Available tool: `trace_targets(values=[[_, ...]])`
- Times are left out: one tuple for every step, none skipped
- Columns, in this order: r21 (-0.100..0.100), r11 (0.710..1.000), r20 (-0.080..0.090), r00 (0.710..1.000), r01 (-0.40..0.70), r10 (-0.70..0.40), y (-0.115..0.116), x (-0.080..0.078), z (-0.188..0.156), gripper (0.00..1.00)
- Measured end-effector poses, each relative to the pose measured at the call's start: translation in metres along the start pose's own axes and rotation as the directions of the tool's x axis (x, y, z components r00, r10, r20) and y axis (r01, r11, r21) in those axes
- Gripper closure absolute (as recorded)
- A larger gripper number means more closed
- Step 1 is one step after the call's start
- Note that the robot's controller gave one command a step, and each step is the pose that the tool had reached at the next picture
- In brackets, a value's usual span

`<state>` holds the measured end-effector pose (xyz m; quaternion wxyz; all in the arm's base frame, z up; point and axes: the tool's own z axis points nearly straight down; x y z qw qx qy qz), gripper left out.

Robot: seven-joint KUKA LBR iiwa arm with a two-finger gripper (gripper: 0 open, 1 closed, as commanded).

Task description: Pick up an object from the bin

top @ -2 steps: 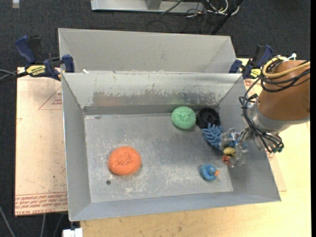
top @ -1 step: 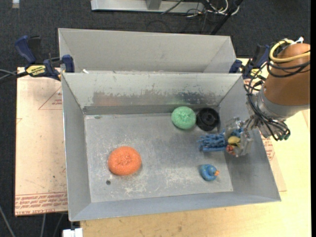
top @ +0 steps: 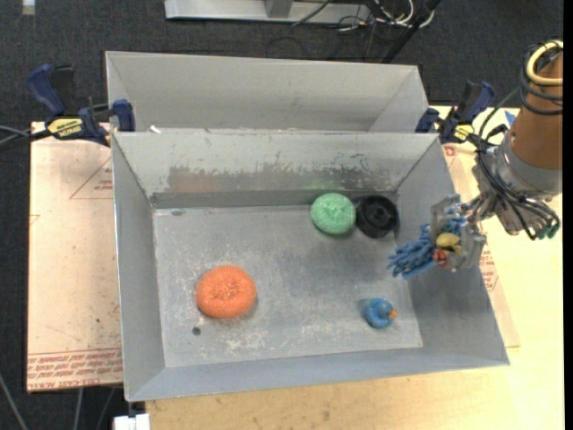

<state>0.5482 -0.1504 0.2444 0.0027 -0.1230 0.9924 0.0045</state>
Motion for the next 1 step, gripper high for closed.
trace_targets(values=[[0.001, 1.0, 0.002, 1.0, 0.001, -0.001, 0.0077, -0.0196, -0.0379, 1.0]])
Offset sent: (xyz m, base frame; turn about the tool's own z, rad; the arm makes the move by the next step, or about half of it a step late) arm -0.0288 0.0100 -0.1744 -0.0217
